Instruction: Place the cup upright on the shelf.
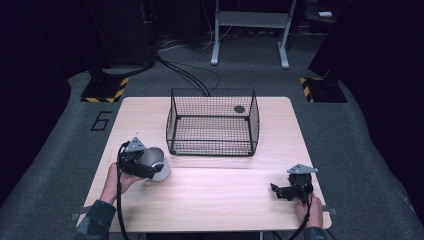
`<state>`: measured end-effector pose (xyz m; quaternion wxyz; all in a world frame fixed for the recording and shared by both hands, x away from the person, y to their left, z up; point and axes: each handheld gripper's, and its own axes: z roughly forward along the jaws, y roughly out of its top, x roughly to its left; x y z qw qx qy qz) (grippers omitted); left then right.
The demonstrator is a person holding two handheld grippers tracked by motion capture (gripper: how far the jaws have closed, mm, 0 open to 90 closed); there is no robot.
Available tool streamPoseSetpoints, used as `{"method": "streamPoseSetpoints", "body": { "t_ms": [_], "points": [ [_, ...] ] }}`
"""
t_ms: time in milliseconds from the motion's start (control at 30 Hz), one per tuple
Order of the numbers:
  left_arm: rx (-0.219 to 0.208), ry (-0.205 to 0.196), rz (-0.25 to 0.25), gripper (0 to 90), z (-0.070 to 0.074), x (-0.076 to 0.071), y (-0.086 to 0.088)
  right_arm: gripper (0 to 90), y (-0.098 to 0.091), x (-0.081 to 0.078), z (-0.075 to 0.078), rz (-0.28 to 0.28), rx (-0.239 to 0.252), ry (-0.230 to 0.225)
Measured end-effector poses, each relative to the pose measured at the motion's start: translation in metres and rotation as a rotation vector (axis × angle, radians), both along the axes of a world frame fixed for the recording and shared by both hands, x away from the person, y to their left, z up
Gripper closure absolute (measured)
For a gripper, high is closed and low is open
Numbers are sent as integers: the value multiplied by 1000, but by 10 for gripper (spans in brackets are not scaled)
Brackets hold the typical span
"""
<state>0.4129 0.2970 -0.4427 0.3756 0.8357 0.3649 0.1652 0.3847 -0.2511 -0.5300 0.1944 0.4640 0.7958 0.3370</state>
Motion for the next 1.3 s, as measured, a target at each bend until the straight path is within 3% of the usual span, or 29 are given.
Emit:
{"method": "streamPoseSetpoints", "body": {
  "t_ms": [433, 700, 1167, 1300],
  "points": [
    [-18, -17, -14, 62, 10, -11, 2, 0, 0, 0, 0, -1, 1, 0],
    [-29, -35, -45, 62, 27, -19, -3, 0, 0, 0, 0, 0, 0, 0],
    [-40, -63, -99, 62, 52, -23, -20, 0, 0, 0, 0, -1, 2, 0],
    [-32, -65, -135, 62, 61, -20, -30, 0, 0, 0, 0, -1, 2, 0]
  ]
}}
